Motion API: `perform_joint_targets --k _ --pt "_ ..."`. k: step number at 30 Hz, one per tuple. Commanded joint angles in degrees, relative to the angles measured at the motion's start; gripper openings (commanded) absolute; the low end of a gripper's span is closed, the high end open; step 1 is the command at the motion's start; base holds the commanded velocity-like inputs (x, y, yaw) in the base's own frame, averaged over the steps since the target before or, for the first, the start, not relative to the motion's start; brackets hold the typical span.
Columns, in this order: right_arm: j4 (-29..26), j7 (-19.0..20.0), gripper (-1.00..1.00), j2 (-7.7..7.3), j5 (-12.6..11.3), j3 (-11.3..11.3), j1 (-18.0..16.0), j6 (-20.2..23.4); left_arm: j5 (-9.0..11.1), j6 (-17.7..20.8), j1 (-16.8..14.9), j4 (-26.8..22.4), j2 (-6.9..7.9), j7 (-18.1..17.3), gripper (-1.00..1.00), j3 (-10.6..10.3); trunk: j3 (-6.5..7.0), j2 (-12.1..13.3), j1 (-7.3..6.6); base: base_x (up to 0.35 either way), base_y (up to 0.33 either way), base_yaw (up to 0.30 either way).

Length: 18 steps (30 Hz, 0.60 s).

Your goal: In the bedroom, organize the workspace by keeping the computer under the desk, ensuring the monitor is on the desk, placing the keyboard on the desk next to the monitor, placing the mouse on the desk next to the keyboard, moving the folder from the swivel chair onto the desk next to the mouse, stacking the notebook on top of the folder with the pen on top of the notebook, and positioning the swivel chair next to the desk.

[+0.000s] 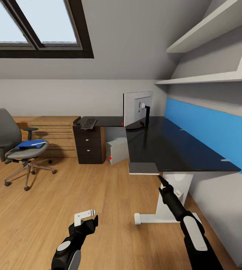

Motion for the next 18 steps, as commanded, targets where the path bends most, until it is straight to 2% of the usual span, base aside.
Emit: perform_joint_targets --k 1,7,12,18 --pt "0.0 0.0 1.0 0.08 -0.9 -0.2 0.0 0.5 0.6 0.2 0.0 -0.1 0.02 0.5 1.0 -0.1 -0.06 0.0 -0.01 0.0 0.0 0.0" --pt "0.3 -1.6 1.0 0.12 -2.8 -0.2 0.0 -0.1 0.6 0.2 0.0 -0.1 0.02 0.5 1.0 -0.1 -0.06 0.0 -0.01 0.034 0.0 0.0" --pt "0.5 -5.4 1.0 0.0 -3.4 -0.1 0.0 -1.7 0.6 0.2 0.0 -0.1 0.02 0.5 1.0 -0.1 -0.06 0.0 -0.01 0.185 0.0 0.0" --pt "0.6 -6.4 1.0 -0.05 -3.4 -0.1 0.0 -2.2 0.5 0.1 0.0 0.6 0.02 0.5 1.0 -0.1 -0.06 0.0 -0.01 0.142 0.0 0.0"
